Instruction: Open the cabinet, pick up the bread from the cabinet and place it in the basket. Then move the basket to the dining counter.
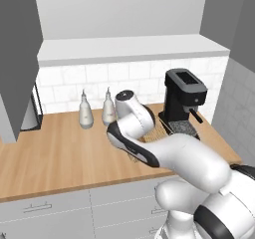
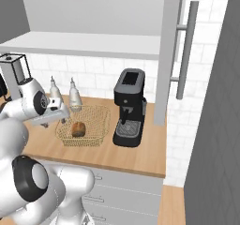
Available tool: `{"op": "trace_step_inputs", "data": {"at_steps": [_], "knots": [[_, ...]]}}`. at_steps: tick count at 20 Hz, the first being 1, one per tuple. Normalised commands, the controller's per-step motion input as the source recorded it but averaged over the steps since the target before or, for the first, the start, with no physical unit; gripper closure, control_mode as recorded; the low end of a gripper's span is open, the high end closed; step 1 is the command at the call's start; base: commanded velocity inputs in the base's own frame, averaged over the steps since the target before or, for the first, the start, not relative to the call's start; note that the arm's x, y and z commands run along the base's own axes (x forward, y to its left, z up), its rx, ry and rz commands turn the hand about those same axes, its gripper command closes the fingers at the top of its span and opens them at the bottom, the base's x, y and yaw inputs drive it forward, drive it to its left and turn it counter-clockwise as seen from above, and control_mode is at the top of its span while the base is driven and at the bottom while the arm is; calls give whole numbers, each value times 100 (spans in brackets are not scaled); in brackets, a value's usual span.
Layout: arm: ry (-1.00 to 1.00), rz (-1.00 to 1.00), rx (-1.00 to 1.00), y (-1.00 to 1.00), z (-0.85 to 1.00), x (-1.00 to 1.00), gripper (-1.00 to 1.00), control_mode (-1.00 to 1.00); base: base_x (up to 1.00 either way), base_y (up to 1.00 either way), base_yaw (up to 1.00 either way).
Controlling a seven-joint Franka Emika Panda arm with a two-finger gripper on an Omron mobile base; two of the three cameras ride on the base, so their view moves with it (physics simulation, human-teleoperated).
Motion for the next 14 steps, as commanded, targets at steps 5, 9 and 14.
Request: {"op": "trace_step_inputs", "data": {"at_steps": [5, 9, 14], "knots": [[0, 23, 0, 0, -24, -28, -100, -100, 0, 0, 0], [8, 17, -4, 0, -38, -22, -100, -100, 0, 0, 0], [10, 0, -10, 0, -28, 10, -100, -100, 0, 0, 0]]}}
